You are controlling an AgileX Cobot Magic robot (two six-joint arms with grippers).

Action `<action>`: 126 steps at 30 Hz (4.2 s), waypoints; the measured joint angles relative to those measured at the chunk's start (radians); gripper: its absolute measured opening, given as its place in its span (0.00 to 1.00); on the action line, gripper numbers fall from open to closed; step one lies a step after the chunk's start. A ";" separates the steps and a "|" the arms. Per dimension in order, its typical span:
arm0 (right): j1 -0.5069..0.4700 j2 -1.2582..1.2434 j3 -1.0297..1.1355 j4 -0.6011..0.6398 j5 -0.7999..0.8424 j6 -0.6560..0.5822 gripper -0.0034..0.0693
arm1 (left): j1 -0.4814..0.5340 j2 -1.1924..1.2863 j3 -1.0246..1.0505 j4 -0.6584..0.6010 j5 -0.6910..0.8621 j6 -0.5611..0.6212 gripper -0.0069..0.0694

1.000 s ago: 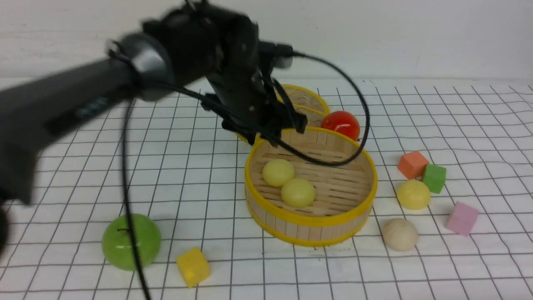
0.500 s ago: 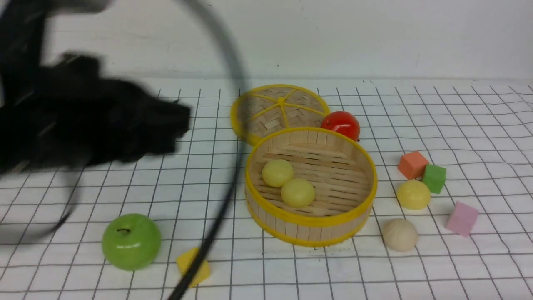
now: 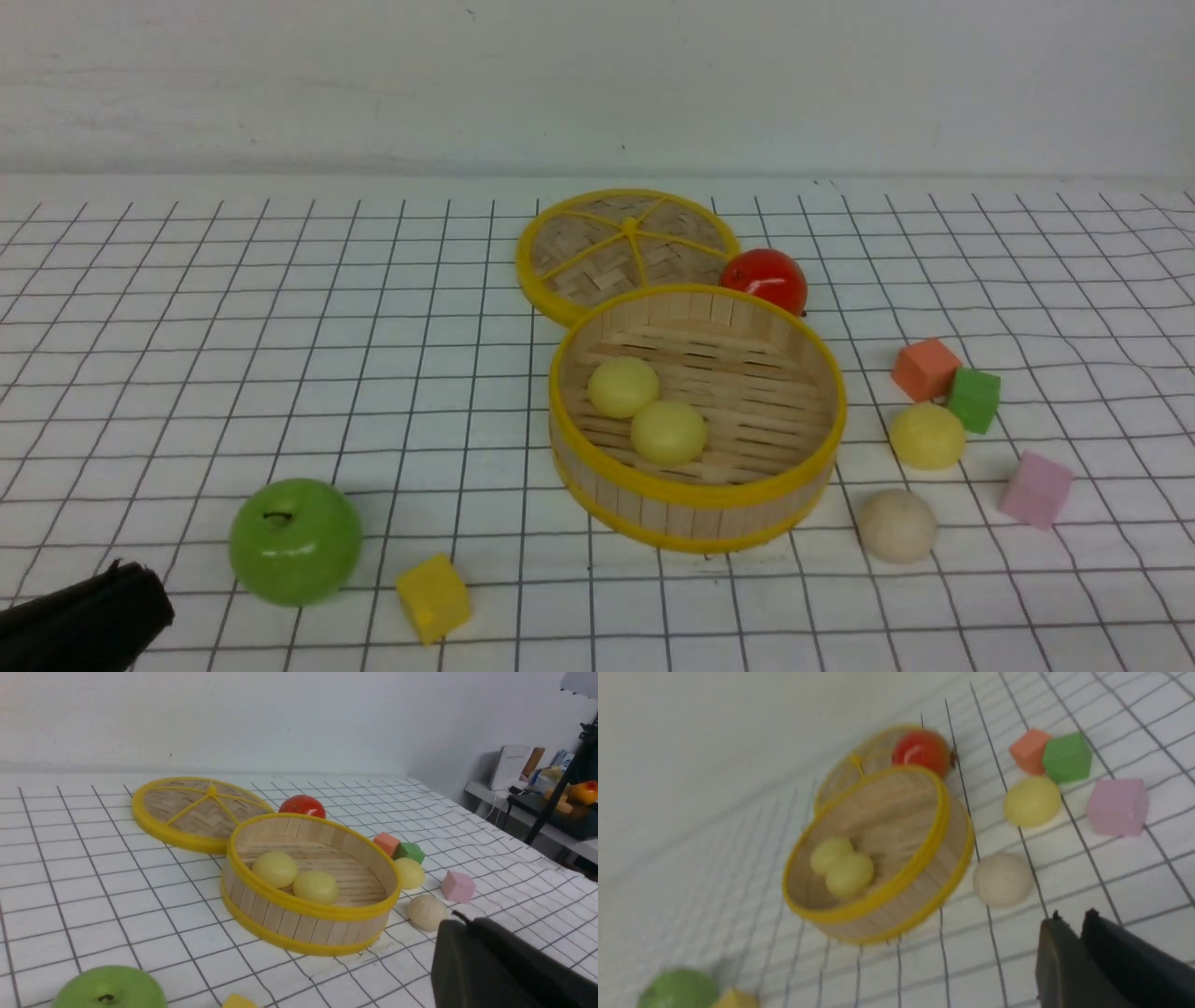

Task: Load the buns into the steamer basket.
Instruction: Use the right arm to grab a steamed stuffed bun, then use the right arm to put the steamed stuffed bun into the steamer, then use the right arm to grab a steamed stuffed bun

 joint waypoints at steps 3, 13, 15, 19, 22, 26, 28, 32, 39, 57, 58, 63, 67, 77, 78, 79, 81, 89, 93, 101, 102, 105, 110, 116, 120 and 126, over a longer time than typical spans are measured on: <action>0.000 0.280 -0.252 -0.033 0.249 -0.123 0.05 | 0.000 0.000 0.002 0.005 0.011 0.002 0.07; 0.136 1.006 -0.651 -0.136 0.464 -0.231 0.05 | 0.000 0.000 0.002 0.021 0.058 0.004 0.07; 0.194 1.091 -0.688 -0.170 0.423 -0.214 0.05 | 0.000 0.000 0.002 0.030 0.074 0.004 0.07; 0.240 1.267 -0.791 -0.230 0.384 -0.150 0.10 | 0.000 0.000 0.002 0.038 0.083 0.004 0.07; 0.243 1.388 -0.858 -0.245 0.385 -0.141 0.20 | 0.000 0.000 0.002 0.039 0.083 0.004 0.07; 0.245 1.515 -0.922 -0.271 0.378 -0.140 0.36 | 0.000 0.000 0.002 0.041 0.085 0.004 0.07; 0.245 1.558 -0.943 -0.279 0.362 -0.140 0.44 | 0.000 0.000 0.002 0.041 0.086 0.004 0.07; 0.247 1.582 -0.952 -0.281 0.323 -0.140 0.50 | 0.000 0.000 0.002 0.041 0.086 0.004 0.07; 0.248 1.604 -0.956 -0.307 0.287 -0.121 0.45 | 0.000 0.000 0.002 0.041 0.086 0.004 0.07; 0.248 1.628 -0.960 -0.328 0.333 -0.146 0.06 | 0.000 0.000 0.002 0.041 0.086 0.004 0.08; 0.248 1.616 -0.960 -0.328 0.343 -0.149 0.05 | 0.000 0.000 0.002 0.041 0.086 0.004 0.09; 0.255 1.479 -0.966 -0.313 0.404 -0.152 0.06 | 0.000 0.000 0.002 0.041 0.086 0.004 0.09; 0.299 1.386 -1.015 -0.262 0.351 -0.177 0.07 | 0.000 0.000 0.002 0.041 0.086 0.004 0.09; 0.367 1.617 -1.106 -0.269 0.136 -0.187 0.09 | 0.000 0.000 0.002 0.041 0.086 0.004 0.10; 0.367 1.651 -1.115 -0.282 0.135 -0.186 0.11 | 0.000 0.000 0.002 0.041 0.086 0.004 0.10; 0.367 1.665 -1.118 -0.292 0.132 -0.185 0.12 | 0.000 0.000 0.002 0.041 0.086 0.004 0.10; 0.367 1.695 -1.123 -0.302 0.122 -0.184 0.17 | 0.000 0.000 0.002 0.041 0.086 0.004 0.10; 0.367 1.688 -1.132 -0.296 0.099 -0.174 0.60 | 0.000 0.000 0.002 0.041 0.086 0.004 0.11; 0.362 1.598 -1.132 -0.302 0.144 -0.164 0.73 | 0.000 0.000 0.002 0.041 0.086 0.004 0.12; 0.209 1.564 -1.134 -0.414 0.328 -0.016 0.58 | 0.000 0.000 0.002 0.041 0.086 0.004 0.13; 0.188 1.584 -1.134 -0.420 0.335 -0.012 0.54 | 0.000 0.000 0.002 0.041 0.086 0.004 0.13; 0.147 1.642 -1.134 -0.420 0.318 -0.004 0.47 | 0.000 0.000 0.002 0.041 0.086 0.004 0.13; 0.117 1.699 -1.134 -0.403 0.256 0.000 0.45 | 0.000 0.000 0.002 0.041 0.086 0.004 0.13; 0.110 1.720 -1.134 -0.388 0.203 0.000 0.45 | 0.000 0.000 0.002 0.041 0.086 0.004 0.14; 0.110 1.742 -1.134 -0.377 0.179 0.000 0.45 | 0.000 0.000 0.002 0.041 0.086 0.004 0.14; 0.107 1.777 -1.134 -0.377 0.140 0.000 0.45 | 0.000 0.000 0.002 0.041 0.086 0.004 0.14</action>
